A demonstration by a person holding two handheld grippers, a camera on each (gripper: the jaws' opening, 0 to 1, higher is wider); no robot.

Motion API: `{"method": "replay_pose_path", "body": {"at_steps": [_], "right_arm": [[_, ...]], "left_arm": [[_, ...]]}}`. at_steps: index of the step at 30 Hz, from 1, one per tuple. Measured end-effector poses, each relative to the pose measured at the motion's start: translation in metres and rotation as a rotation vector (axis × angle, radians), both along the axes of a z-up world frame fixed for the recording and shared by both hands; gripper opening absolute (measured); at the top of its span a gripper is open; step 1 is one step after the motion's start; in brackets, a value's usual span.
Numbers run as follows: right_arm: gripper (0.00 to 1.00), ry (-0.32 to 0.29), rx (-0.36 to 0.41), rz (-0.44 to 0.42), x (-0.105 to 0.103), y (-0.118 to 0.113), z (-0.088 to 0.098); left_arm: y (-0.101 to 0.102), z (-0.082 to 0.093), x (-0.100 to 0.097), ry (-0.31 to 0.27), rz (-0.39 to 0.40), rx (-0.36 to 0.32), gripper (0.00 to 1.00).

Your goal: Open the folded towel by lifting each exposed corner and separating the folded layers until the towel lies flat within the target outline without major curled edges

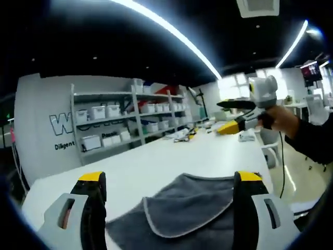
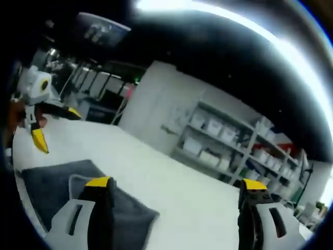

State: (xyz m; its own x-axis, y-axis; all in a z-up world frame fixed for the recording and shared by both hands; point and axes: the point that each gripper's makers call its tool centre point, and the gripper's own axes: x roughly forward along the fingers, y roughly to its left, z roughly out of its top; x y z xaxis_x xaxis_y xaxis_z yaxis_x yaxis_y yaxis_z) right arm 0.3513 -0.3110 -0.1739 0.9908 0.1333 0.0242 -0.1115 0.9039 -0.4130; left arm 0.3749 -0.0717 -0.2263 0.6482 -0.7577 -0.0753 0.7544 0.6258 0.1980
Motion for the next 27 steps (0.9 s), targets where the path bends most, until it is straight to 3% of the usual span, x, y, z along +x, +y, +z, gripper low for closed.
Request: {"method": "replay_pose_path", "body": {"at_steps": [4,8,13,17,21,27], "right_arm": [[1.00,-0.022,-0.009,-0.003,-0.027,0.011,0.006],[1.00,-0.023,0.025,0.015,-0.051,0.019,0.006],[1.00,0.003,0.076,0.011,-0.083,0.013,-0.016],[1.00,0.036,0.144,0.000,-0.100,0.008,-0.035],[1.00,0.025,0.199,-0.020,-0.113,0.001,-0.047],[1.00,0.041,0.200,-0.042,-0.122,-0.003,-0.065]], "left_arm": [[0.024,0.004,-0.012,0.024,0.011,-0.026,1.00],[0.043,0.014,-0.025,0.013,0.029,-0.062,1.00],[0.057,0.010,-0.036,0.017,0.030,-0.020,1.00],[0.065,0.010,-0.043,0.017,0.028,-0.037,1.00],[0.068,0.008,-0.046,-0.008,0.023,-0.030,1.00],[0.071,0.001,-0.042,-0.030,0.015,0.028,1.00]]}}
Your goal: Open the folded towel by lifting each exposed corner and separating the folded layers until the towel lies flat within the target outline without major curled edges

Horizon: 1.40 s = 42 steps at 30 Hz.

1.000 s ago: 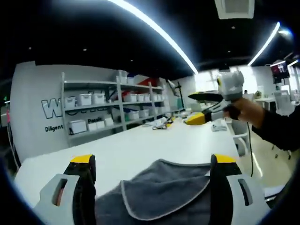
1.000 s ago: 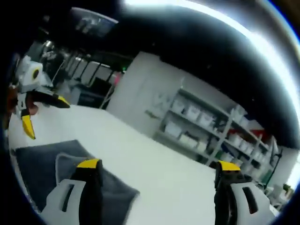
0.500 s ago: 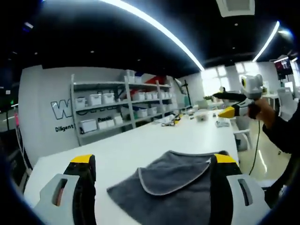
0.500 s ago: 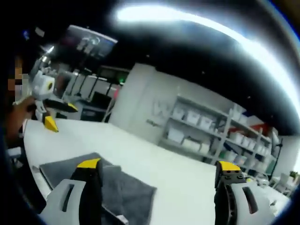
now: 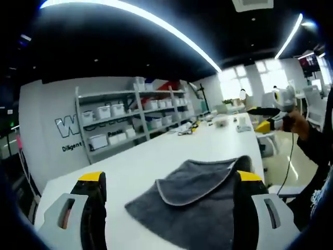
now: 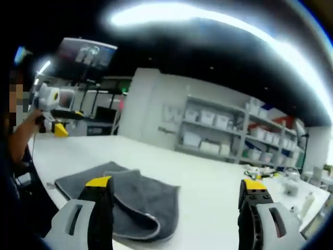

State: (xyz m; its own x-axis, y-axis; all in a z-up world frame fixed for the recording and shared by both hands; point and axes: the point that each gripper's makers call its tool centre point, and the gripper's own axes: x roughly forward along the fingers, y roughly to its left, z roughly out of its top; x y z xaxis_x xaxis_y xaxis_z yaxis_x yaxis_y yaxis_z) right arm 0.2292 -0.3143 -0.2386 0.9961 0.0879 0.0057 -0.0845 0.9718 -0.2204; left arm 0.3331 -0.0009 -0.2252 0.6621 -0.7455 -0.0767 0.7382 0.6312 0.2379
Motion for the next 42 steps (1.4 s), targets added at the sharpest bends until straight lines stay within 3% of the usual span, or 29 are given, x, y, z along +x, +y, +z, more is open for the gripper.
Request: {"method": "replay_pose_path", "body": {"at_steps": [8,15,17,19,20,23,30,33,35,42], "right_arm": [[1.00,0.013,0.026,-0.008,0.000,-0.008,-0.006],[1.00,0.039,0.007,0.002,0.004,-0.009,-0.019],[1.00,-0.015,0.030,0.022,0.004,-0.007,-0.014],[1.00,0.005,0.036,0.040,0.004,-0.004,-0.019],[1.00,0.018,0.042,0.038,0.006,-0.005,-0.022],[0.98,0.061,0.007,0.012,0.010,-0.009,-0.036],[0.84,0.076,0.015,0.028,0.017,-0.010,-0.051],[0.79,0.090,0.010,0.039,0.019,-0.008,-0.056],[0.72,0.108,0.007,0.048,0.020,-0.006,-0.062],[0.49,0.155,0.066,0.076,0.022,-0.001,-0.079]], "left_arm": [[-0.005,-0.004,0.009,-0.014,0.002,0.088,0.99],[-0.018,-0.027,0.033,-0.053,-0.027,0.278,0.97],[-0.021,-0.030,0.042,-0.091,-0.008,0.326,0.97],[-0.023,-0.025,0.050,-0.220,-0.009,0.408,0.98],[-0.024,-0.026,0.053,-0.252,0.000,0.445,0.99],[-0.027,-0.033,0.061,-0.246,0.006,0.499,0.99],[-0.039,-0.046,0.073,-0.336,-0.037,0.689,0.99],[-0.045,-0.054,0.076,-0.343,-0.054,0.728,0.99],[-0.046,-0.065,0.079,-0.344,-0.076,0.791,0.98],[-0.058,-0.086,0.089,-0.345,-0.122,0.843,0.92]]}}
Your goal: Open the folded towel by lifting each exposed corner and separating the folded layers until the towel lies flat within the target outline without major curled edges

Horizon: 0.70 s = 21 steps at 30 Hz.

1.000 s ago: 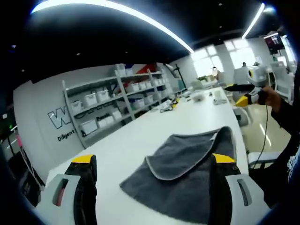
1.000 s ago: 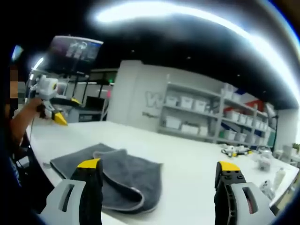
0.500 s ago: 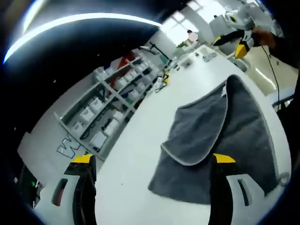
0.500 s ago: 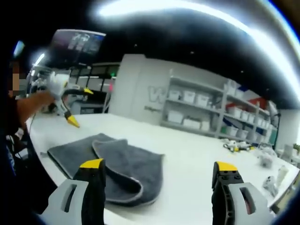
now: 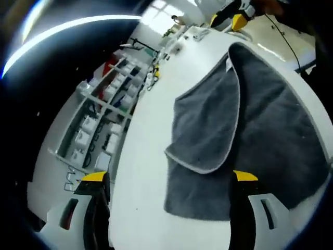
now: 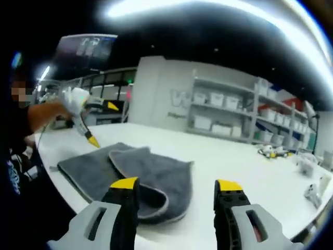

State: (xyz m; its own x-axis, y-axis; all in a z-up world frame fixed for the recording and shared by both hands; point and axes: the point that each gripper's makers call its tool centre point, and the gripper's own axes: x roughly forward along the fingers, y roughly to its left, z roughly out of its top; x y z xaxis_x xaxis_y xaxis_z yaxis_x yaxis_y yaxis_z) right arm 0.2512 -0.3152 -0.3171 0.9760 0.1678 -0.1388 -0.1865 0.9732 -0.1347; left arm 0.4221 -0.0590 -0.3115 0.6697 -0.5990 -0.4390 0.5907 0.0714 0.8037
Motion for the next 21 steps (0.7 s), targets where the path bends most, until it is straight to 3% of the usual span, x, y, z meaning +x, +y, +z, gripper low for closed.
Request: {"method": "replay_pose_path", "body": {"at_steps": [8,10,12,17,21], "right_arm": [[0.48,0.028,0.005,0.023,0.005,0.006,-0.010],[0.45,0.026,0.017,0.029,0.007,0.008,-0.011],[0.45,0.029,0.026,0.030,0.011,0.010,-0.014],[0.41,0.026,0.041,0.038,0.018,0.016,-0.015],[0.41,0.049,0.036,0.054,0.021,0.022,-0.022]], "left_arm": [[-0.008,-0.011,0.012,-0.056,-0.023,0.069,0.92],[-0.010,-0.014,0.016,-0.138,-0.051,0.118,0.91],[-0.012,-0.020,0.017,-0.161,-0.060,0.120,0.90],[-0.022,-0.020,0.012,-0.172,-0.101,0.093,0.79],[-0.027,-0.027,0.009,-0.163,-0.124,0.119,0.76]]}}
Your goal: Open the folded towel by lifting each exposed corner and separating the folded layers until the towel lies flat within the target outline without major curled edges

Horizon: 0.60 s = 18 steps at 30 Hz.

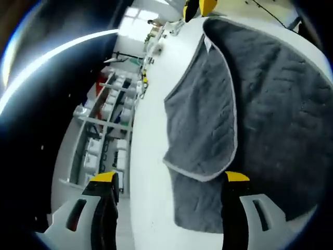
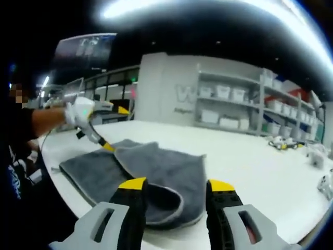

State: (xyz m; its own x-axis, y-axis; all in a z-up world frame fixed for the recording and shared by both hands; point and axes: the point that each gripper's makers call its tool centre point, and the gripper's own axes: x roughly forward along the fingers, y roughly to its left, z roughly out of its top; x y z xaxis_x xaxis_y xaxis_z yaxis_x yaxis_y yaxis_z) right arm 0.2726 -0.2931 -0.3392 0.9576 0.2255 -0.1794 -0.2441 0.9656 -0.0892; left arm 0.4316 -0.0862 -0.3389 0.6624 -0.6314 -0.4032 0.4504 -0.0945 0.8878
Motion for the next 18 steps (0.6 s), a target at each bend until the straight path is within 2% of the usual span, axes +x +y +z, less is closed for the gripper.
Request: {"method": "replay_pose_path", "body": {"at_steps": [6,8,9,10,14,17,18], "right_arm": [[0.38,0.025,-0.019,0.011,-0.001,0.002,-0.009],[0.36,0.040,-0.027,0.018,-0.001,0.003,-0.013],[0.36,0.044,-0.029,0.019,-0.001,0.003,-0.014],[0.35,0.049,-0.031,0.019,-0.001,0.003,-0.016],[0.29,0.076,-0.014,-0.011,0.000,-0.001,-0.021],[0.19,0.117,-0.006,-0.009,0.000,-0.001,-0.029],[0.18,0.124,-0.002,-0.011,-0.001,0.000,-0.030]], "left_arm": [[0.001,-0.007,0.000,0.021,0.000,0.016,0.58],[0.000,-0.011,-0.002,0.015,-0.015,0.037,0.57],[0.000,-0.015,-0.004,-0.001,-0.043,0.086,0.57],[0.000,-0.018,-0.007,-0.012,-0.050,0.104,0.58],[-0.002,-0.019,-0.010,-0.006,-0.064,0.108,0.53],[-0.002,-0.022,-0.012,-0.031,-0.073,0.135,0.45],[-0.003,-0.023,-0.013,-0.034,-0.074,0.141,0.42]]}}
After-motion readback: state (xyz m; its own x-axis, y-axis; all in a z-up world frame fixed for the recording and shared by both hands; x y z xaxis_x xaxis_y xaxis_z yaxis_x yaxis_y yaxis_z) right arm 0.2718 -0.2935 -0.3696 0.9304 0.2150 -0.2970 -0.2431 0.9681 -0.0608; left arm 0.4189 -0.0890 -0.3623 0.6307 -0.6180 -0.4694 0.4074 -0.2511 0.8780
